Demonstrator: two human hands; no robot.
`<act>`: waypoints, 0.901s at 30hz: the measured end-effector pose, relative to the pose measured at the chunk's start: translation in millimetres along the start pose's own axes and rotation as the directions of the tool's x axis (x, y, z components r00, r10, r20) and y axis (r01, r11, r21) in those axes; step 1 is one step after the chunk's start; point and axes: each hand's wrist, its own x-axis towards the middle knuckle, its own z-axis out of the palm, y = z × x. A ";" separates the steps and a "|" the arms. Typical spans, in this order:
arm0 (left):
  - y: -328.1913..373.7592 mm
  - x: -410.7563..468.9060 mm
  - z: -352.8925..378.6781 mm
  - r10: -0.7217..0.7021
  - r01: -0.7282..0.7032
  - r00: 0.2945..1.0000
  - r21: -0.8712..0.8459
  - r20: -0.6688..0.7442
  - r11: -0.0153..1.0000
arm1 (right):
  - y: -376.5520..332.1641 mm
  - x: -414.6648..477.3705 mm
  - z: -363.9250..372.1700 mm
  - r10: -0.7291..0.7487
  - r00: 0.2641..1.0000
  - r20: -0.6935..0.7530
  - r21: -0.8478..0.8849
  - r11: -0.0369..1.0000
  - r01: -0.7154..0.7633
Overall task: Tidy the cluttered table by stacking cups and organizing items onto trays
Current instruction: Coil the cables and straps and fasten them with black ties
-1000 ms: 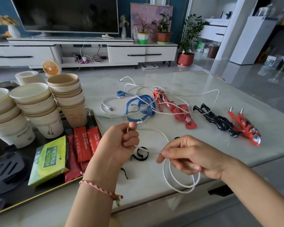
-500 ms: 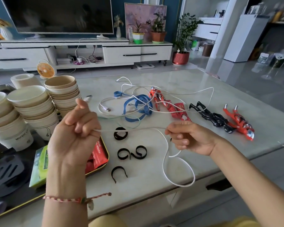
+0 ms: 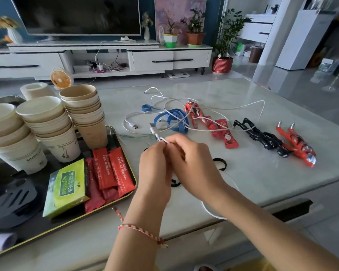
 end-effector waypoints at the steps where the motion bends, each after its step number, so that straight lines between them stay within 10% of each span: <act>1: 2.8 1.1 -0.8 -0.052 0.055 0.998 -0.125 0.025 0.991 | -2.3 -4.3 1.6 -0.081 0.996 0.032 -0.085 0.993 0.084; 10: 26.9 9.1 -16.5 0.032 0.028 0.994 -0.544 0.101 0.839 | -0.3 -18.4 -4.3 -0.272 0.948 0.166 -0.106 0.951 0.291; 16: 42.3 7.2 -49.3 0.081 0.253 0.905 -0.679 0.418 0.689 | 31.1 -8.9 -39.8 0.127 0.923 0.362 0.041 0.988 -0.152; 21: 39.6 -3.1 -32.9 -0.089 0.187 0.852 -0.141 0.515 0.972 | 53.9 -3.0 -52.1 0.509 0.812 0.286 0.274 0.768 -0.578; 27: -5.8 -14.0 8.7 -0.144 0.015 0.952 0.425 0.271 0.905 | 40.2 -2.9 -32.3 0.504 0.859 0.094 0.319 0.802 -0.505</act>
